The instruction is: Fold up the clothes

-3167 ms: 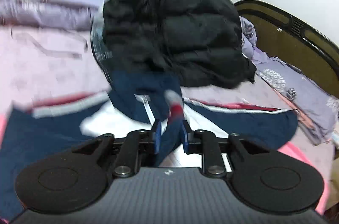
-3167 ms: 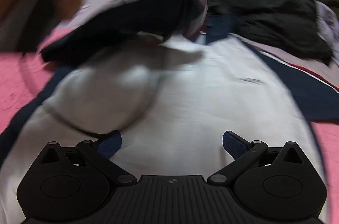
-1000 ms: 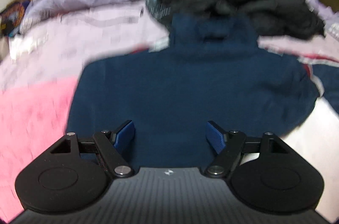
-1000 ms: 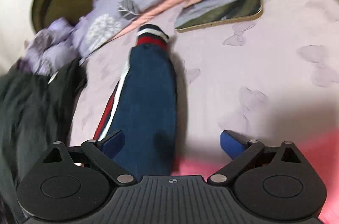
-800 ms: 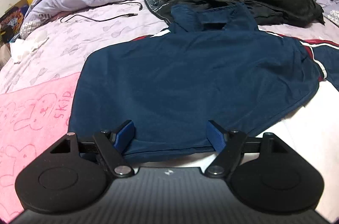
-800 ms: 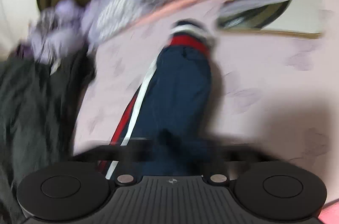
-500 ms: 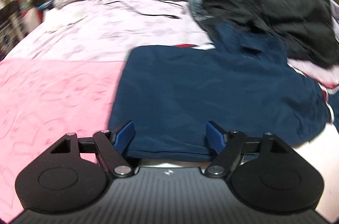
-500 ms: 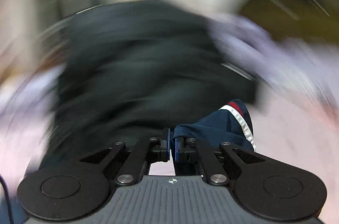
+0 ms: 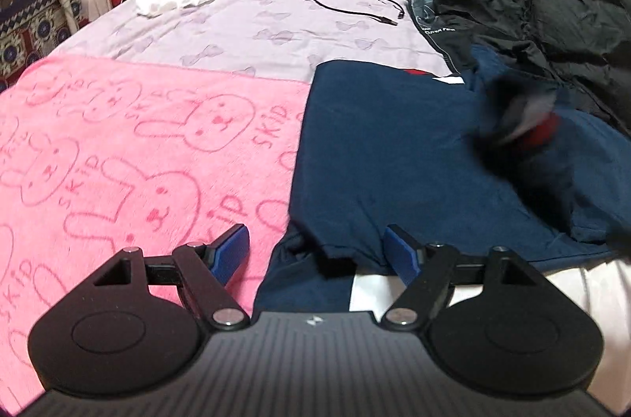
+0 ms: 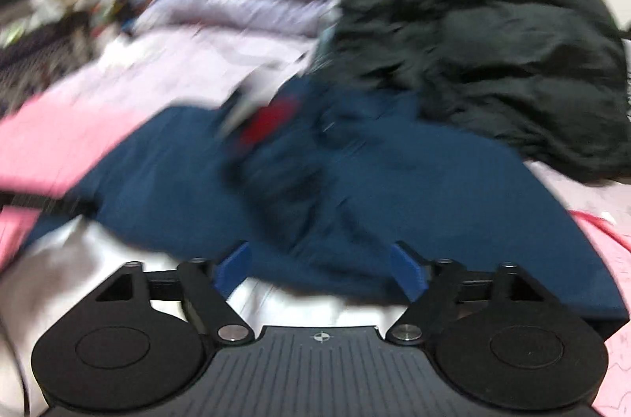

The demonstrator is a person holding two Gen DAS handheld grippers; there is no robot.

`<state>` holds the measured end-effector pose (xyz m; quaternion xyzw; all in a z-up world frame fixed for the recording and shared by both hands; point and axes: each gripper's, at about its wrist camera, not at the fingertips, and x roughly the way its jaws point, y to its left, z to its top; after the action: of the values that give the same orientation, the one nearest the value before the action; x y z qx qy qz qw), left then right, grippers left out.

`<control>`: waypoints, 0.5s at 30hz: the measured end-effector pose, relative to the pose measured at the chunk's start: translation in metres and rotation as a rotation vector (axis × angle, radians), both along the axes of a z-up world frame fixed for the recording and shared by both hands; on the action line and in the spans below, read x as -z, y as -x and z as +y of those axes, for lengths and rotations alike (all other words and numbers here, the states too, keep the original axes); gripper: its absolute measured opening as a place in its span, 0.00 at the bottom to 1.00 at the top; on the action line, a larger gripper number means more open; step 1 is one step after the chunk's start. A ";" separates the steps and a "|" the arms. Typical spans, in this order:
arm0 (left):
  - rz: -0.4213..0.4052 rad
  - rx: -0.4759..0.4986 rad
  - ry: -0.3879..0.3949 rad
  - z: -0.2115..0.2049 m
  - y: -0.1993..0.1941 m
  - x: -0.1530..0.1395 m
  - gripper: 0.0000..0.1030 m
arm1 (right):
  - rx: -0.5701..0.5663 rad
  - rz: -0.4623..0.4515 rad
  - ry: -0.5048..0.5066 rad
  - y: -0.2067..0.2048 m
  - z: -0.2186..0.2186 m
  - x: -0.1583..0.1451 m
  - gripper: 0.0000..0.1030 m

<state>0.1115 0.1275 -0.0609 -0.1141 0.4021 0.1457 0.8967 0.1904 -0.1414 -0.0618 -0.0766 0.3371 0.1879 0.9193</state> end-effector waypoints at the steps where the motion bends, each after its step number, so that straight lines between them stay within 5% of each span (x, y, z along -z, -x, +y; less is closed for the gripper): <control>1: -0.002 -0.003 0.005 0.001 0.002 0.000 0.75 | -0.001 -0.013 -0.005 -0.011 0.004 -0.002 0.83; 6: -0.007 -0.008 0.012 0.006 0.010 -0.004 0.75 | -0.227 -0.054 0.029 -0.049 0.065 0.004 0.88; 8: -0.002 -0.006 0.012 0.008 0.013 -0.007 0.75 | -0.271 -0.060 0.104 -0.054 0.092 0.018 0.82; 10: 0.001 -0.003 0.013 0.010 0.018 -0.011 0.76 | -0.225 -0.050 0.149 -0.063 0.108 0.031 0.27; 12: 0.002 0.003 0.011 0.013 0.024 -0.015 0.76 | -0.136 -0.009 0.116 -0.071 0.112 0.032 0.21; 15: -0.009 -0.010 0.014 0.021 0.033 -0.020 0.76 | -0.113 -0.068 0.056 -0.057 0.122 0.007 0.19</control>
<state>0.0783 0.1488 -0.0411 -0.1230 0.3986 0.1468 0.8969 0.2471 -0.0189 -0.0685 -0.1275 0.3060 0.2272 0.9157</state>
